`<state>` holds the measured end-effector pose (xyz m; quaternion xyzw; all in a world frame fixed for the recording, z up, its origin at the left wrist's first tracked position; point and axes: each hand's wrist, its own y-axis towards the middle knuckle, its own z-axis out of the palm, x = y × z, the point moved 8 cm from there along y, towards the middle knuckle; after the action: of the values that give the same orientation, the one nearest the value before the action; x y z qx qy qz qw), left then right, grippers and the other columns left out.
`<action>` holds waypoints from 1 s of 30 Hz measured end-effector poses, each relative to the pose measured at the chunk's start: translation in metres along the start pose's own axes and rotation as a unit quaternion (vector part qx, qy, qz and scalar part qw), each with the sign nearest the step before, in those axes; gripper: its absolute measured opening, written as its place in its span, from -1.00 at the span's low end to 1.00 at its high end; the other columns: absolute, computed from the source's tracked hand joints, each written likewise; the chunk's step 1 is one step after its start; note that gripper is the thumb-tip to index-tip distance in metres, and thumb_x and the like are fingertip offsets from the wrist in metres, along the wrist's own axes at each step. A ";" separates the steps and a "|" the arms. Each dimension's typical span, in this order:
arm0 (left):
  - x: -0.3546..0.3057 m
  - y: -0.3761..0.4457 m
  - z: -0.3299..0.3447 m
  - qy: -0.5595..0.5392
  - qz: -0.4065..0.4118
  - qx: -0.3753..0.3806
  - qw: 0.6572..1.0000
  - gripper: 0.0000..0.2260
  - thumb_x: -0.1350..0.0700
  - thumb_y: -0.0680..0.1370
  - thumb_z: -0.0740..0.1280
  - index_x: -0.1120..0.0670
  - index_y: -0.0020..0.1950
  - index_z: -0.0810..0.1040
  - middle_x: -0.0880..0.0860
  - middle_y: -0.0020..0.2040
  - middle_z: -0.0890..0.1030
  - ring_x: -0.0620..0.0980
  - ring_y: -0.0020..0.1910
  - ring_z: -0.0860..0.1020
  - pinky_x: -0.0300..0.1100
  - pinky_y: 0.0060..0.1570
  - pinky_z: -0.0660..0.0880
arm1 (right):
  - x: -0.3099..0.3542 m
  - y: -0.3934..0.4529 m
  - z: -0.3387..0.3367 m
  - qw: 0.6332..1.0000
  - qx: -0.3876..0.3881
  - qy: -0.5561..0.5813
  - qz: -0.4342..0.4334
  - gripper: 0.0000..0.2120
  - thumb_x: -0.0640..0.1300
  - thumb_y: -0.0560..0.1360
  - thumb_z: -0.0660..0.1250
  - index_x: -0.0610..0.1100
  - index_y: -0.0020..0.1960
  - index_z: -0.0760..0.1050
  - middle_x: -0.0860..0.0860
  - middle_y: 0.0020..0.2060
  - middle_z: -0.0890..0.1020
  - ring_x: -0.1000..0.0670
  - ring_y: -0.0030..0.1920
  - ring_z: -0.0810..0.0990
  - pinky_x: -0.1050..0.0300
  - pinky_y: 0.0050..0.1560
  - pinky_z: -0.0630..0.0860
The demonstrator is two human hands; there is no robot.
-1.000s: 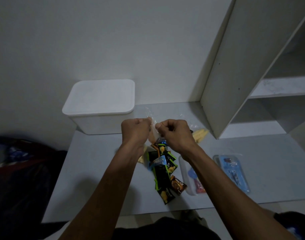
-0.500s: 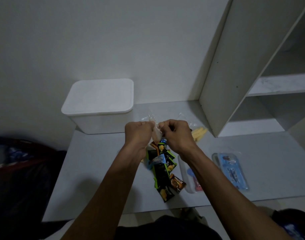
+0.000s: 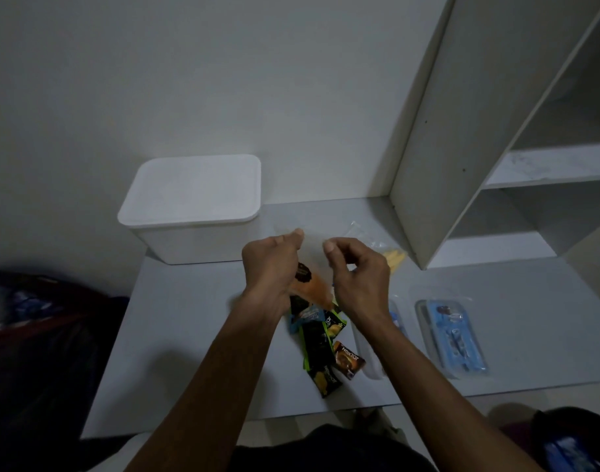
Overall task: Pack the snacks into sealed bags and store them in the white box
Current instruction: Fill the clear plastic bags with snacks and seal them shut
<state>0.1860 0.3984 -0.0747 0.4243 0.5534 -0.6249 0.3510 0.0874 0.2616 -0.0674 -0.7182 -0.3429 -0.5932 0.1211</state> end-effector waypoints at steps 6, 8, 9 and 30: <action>-0.005 0.021 -0.014 0.059 0.115 0.007 0.992 -0.77 0.03 0.52 0.43 0.02 0.15 0.58 -0.03 -0.06 0.57 -0.11 -0.08 0.54 -0.24 -0.07 0.47 | -0.007 0.020 -0.017 0.998 0.033 0.044 0.043 -0.89 -0.06 0.55 0.37 -0.05 -0.07 0.65 0.04 -0.22 0.69 0.09 -0.22 0.65 0.18 -0.22 0.58; -0.008 0.024 -0.006 0.060 0.130 0.059 0.988 -0.81 0.09 0.54 0.42 0.05 0.13 0.62 -0.04 -0.07 0.58 -0.19 -0.13 0.54 -0.29 -0.13 0.44 | -0.006 0.024 -0.020 0.996 0.051 0.058 0.041 -0.90 -0.07 0.56 0.37 -0.05 -0.08 0.64 0.00 -0.21 0.70 0.10 -0.24 0.63 0.20 -0.25 0.56; -0.010 0.023 -0.004 0.056 0.139 0.074 0.986 -0.85 0.11 0.54 0.42 0.07 0.09 0.64 -0.06 -0.11 0.60 -0.25 -0.18 0.54 -0.30 -0.16 0.45 | -0.006 0.027 -0.022 0.996 0.053 0.062 0.042 -0.90 -0.08 0.56 0.37 -0.06 -0.07 0.64 0.00 -0.21 0.70 0.10 -0.24 0.63 0.20 -0.25 0.55; -0.019 0.137 0.070 0.033 0.151 0.045 0.987 -0.96 0.11 0.53 0.43 0.01 -0.07 0.68 -0.09 -0.20 0.67 -0.19 -0.23 0.60 -0.38 -0.23 0.50 | -0.072 0.160 0.007 0.990 0.040 0.074 0.115 -0.87 -0.09 0.51 0.43 -0.14 -0.03 0.68 -0.05 -0.17 0.71 -0.01 -0.17 0.67 0.28 -0.27 0.59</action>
<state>0.3078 0.3095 -0.1093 0.5384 0.4655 -0.5751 0.4034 0.1905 0.1232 -0.0990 -0.7018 -0.2717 -0.6122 0.2426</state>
